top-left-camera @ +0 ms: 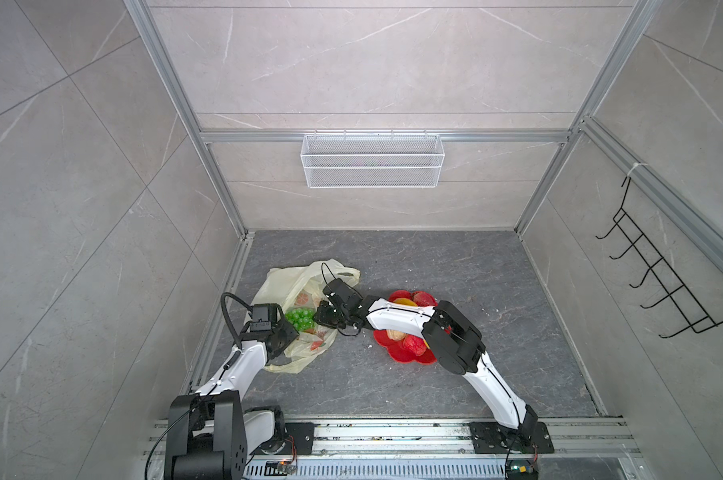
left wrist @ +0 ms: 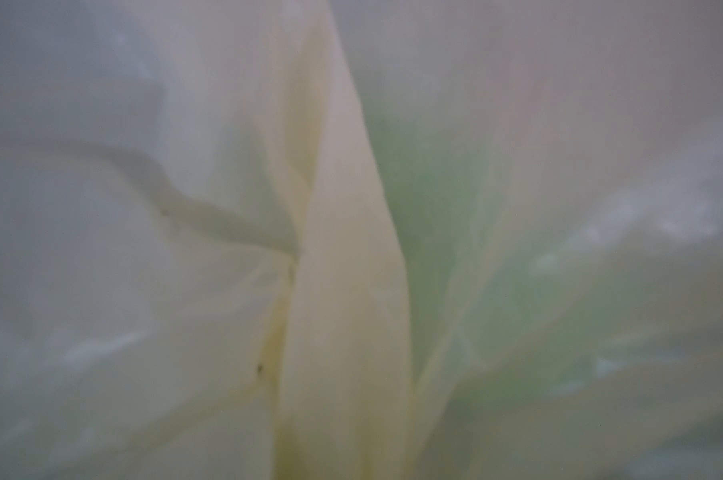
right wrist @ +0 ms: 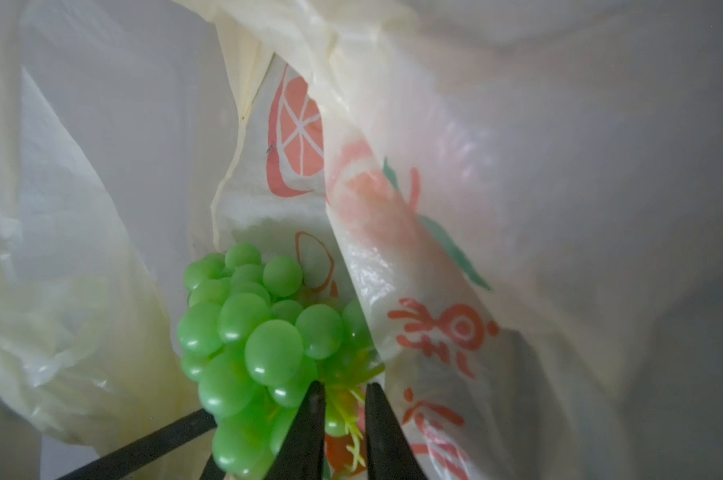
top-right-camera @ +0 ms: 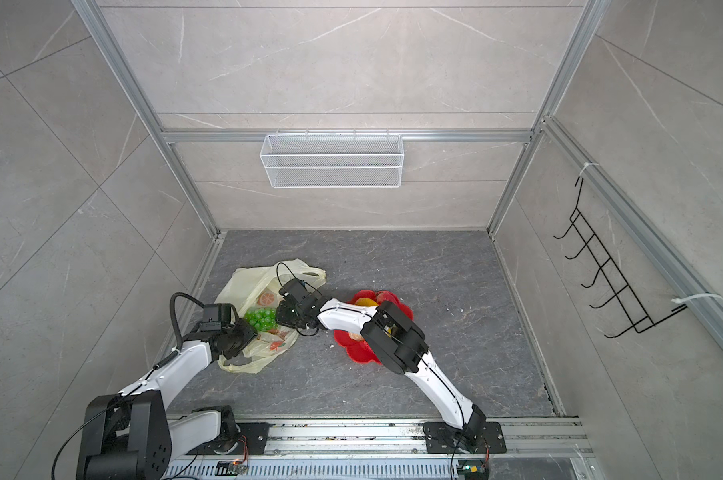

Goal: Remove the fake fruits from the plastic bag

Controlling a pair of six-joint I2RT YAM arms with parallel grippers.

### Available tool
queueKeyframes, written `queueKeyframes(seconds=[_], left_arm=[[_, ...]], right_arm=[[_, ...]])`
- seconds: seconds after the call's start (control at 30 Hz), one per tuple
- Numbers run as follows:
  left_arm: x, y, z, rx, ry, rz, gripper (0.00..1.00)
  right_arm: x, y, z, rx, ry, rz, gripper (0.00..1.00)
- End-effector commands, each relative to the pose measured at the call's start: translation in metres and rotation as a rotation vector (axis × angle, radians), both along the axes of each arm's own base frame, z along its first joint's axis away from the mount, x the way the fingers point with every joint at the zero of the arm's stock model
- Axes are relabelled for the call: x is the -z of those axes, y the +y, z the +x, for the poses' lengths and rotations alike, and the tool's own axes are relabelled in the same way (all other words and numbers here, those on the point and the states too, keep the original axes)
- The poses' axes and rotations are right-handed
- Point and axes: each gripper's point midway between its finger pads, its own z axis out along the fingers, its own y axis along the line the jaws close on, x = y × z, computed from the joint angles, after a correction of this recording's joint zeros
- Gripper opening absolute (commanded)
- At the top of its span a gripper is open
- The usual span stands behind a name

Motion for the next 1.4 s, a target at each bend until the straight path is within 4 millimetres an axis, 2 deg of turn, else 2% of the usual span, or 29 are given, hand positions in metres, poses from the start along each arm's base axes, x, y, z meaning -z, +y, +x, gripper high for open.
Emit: queueKeyframes(seconds=[0.0, 0.17, 0.4, 0.63, 0.83, 1.0, 1.17, 1.37], left_arm=[[-0.002, -0.002, 0.005, 0.034, -0.017, 0.011, 0.5], [-0.002, -0.002, 0.005, 0.033, -0.018, 0.011, 0.49], [-0.003, -0.001, 0.005, 0.028, -0.024, 0.015, 0.49], [-0.001, -0.002, 0.005, 0.033, -0.013, 0.009, 0.49], [-0.003, -0.011, 0.0, 0.04, -0.002, -0.015, 0.48], [-0.001, -0.02, -0.016, 0.029, 0.024, -0.056, 0.5], [0.002, -0.019, -0.026, 0.022, 0.045, -0.051, 0.51], [0.009, -0.023, -0.026, 0.04, 0.08, -0.068, 0.48]], right_arm=[[-0.021, 0.013, -0.003, -0.046, -0.029, 0.027, 0.21], [-0.006, 0.013, -0.004, -0.04, -0.004, 0.008, 0.21], [0.009, -0.003, -0.008, 0.007, 0.028, -0.045, 0.21], [-0.009, -0.015, -0.01, 0.038, 0.001, 0.02, 0.21], [-0.006, -0.009, -0.021, 0.01, -0.01, 0.047, 0.23], [0.011, -0.008, -0.022, -0.001, -0.016, -0.017, 0.23], [0.023, -0.006, -0.021, -0.003, -0.012, -0.059, 0.22], [0.02, 0.005, -0.024, -0.067, -0.081, -0.115, 0.25]])
